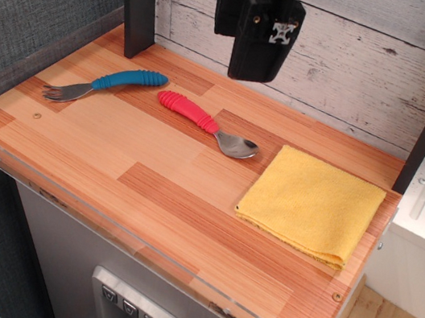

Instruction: Moved blue fork to right on top of yellow cloth

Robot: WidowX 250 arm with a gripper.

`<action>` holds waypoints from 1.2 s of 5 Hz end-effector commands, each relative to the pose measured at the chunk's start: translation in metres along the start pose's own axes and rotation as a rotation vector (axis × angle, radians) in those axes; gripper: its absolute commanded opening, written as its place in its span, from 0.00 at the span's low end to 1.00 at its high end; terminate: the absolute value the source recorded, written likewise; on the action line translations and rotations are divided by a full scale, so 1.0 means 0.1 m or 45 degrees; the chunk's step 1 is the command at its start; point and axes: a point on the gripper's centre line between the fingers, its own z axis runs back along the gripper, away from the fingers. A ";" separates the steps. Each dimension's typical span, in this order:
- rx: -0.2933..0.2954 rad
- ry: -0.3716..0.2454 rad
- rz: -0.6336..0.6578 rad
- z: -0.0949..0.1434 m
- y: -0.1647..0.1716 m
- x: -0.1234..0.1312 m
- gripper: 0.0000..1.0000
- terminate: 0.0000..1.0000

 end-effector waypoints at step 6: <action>0.155 0.142 -0.046 -0.66 1.19 -0.56 1.00 0.00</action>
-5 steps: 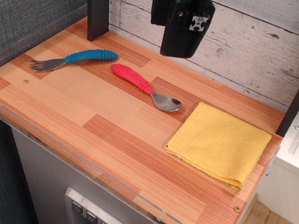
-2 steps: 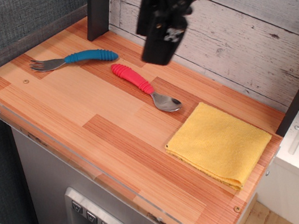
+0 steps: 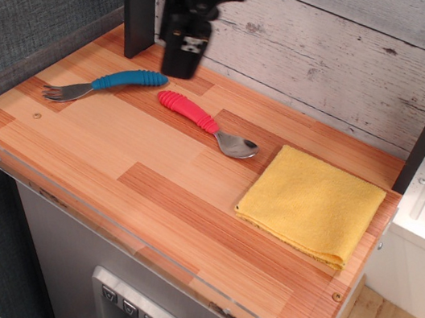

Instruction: Moved blue fork to right on top of yellow cloth

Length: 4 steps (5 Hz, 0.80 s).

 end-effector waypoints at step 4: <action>0.138 -0.018 0.303 -0.62 0.95 -0.40 1.00 0.00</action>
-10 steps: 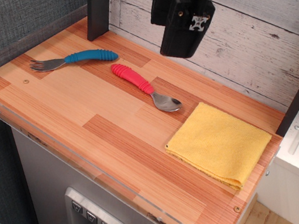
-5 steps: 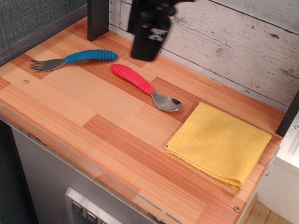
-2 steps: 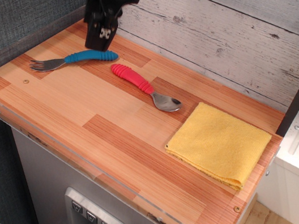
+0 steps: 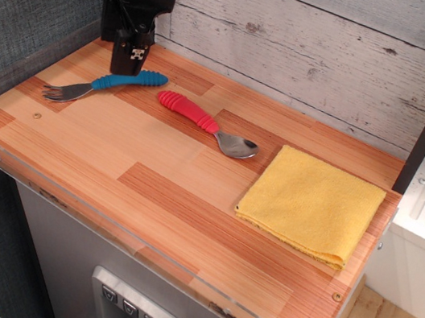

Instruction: Moved blue fork to right on top of yellow cloth

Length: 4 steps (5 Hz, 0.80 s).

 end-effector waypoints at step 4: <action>0.036 -0.036 -0.028 -0.26 0.32 0.15 1.00 0.00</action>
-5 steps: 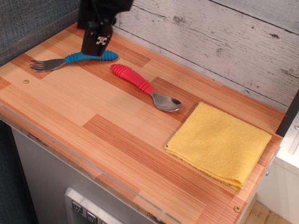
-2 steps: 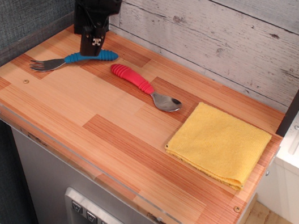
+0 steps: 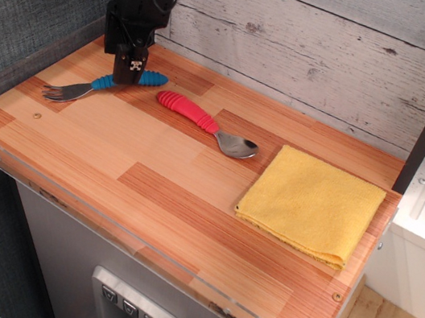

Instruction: Moved blue fork to right on top of yellow cloth

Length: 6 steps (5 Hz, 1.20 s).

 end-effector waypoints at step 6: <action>0.029 0.059 0.141 0.17 0.06 -0.09 0.00 0.00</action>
